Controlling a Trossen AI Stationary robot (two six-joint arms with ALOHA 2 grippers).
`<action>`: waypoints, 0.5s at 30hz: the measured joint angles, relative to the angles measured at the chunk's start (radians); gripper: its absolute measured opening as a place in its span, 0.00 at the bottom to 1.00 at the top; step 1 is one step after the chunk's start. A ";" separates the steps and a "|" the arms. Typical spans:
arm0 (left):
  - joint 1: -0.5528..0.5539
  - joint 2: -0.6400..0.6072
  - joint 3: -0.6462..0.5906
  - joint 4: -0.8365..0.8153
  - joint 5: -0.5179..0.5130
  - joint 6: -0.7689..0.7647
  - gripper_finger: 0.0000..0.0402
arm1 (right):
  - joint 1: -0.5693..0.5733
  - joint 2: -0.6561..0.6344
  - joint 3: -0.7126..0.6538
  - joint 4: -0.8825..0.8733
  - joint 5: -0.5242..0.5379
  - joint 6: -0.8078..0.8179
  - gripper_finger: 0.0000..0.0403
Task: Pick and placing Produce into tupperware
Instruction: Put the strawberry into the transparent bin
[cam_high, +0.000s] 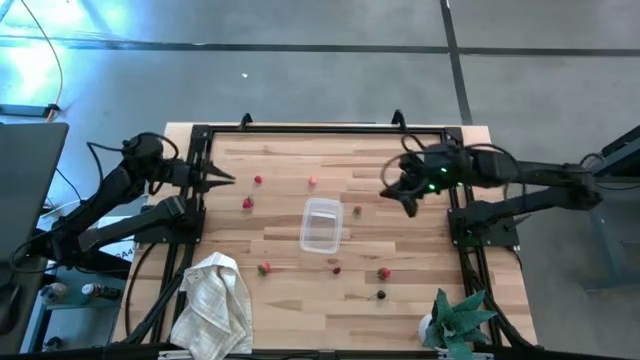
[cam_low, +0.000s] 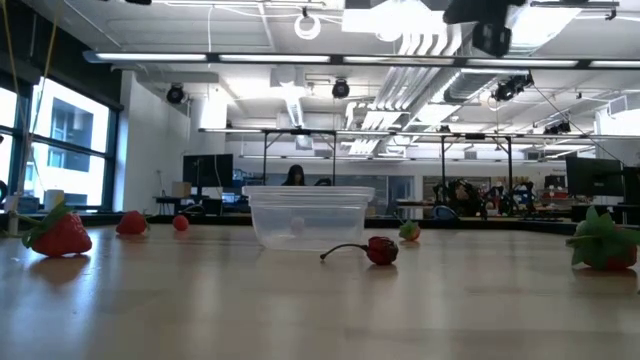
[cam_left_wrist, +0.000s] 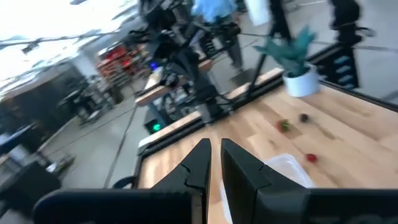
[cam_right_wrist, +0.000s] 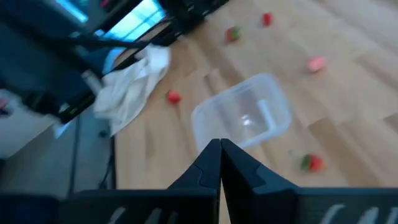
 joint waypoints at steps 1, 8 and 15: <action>0.000 -0.001 0.000 -0.016 0.007 0.005 0.07 | 0.008 -0.029 -0.025 0.001 -0.018 0.001 0.00; 0.000 0.000 0.000 -0.176 0.014 0.095 0.07 | 0.070 -0.138 -0.091 -0.074 -0.036 -0.150 0.00; 0.000 0.000 0.000 -0.199 -0.058 0.130 0.07 | 0.102 -0.142 -0.014 -0.296 0.041 -0.285 0.00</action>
